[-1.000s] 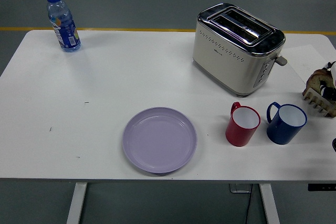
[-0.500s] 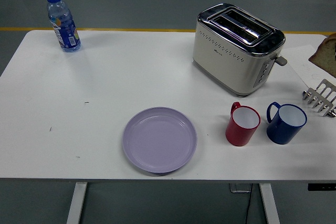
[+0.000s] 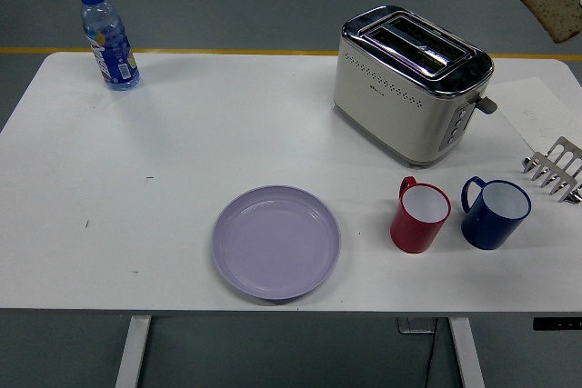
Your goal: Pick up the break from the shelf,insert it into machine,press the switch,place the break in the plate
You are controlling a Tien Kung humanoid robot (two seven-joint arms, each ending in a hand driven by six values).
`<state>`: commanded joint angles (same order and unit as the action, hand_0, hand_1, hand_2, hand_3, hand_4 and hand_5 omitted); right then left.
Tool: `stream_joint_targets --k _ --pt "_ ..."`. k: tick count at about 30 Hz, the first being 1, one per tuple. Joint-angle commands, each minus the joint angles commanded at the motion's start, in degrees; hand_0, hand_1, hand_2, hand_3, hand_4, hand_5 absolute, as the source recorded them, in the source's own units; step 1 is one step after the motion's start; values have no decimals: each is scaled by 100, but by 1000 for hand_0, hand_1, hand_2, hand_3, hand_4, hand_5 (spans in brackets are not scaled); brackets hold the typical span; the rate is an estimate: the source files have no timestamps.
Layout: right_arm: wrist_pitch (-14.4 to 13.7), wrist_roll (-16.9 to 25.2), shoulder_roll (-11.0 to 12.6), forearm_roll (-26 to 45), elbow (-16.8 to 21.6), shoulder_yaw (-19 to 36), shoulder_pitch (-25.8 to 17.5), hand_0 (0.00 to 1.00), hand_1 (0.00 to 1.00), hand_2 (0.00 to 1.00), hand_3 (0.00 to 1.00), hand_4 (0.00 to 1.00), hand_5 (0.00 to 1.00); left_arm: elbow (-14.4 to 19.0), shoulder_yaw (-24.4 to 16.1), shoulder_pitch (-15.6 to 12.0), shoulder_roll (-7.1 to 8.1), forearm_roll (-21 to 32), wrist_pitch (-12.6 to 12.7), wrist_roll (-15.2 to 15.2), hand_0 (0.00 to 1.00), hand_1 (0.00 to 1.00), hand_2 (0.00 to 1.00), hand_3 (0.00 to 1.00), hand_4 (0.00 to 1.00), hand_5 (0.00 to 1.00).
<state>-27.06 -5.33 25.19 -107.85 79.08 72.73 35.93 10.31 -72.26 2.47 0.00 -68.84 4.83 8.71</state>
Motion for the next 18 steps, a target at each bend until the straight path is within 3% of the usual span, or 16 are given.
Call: stream_joint_targets --k 8,18 --pt "-168 431 -441 904 -774 -356 601 268 309 377 460 476 2 0 164 18 0 221 41 -17 716 786 809 728 436 960" --pt "-288 714 -1088 1130 -1886 -845 1137 264 304 373 458 472 2 0 240 34 0 281 65 -18 713 783 808 727 436 958"
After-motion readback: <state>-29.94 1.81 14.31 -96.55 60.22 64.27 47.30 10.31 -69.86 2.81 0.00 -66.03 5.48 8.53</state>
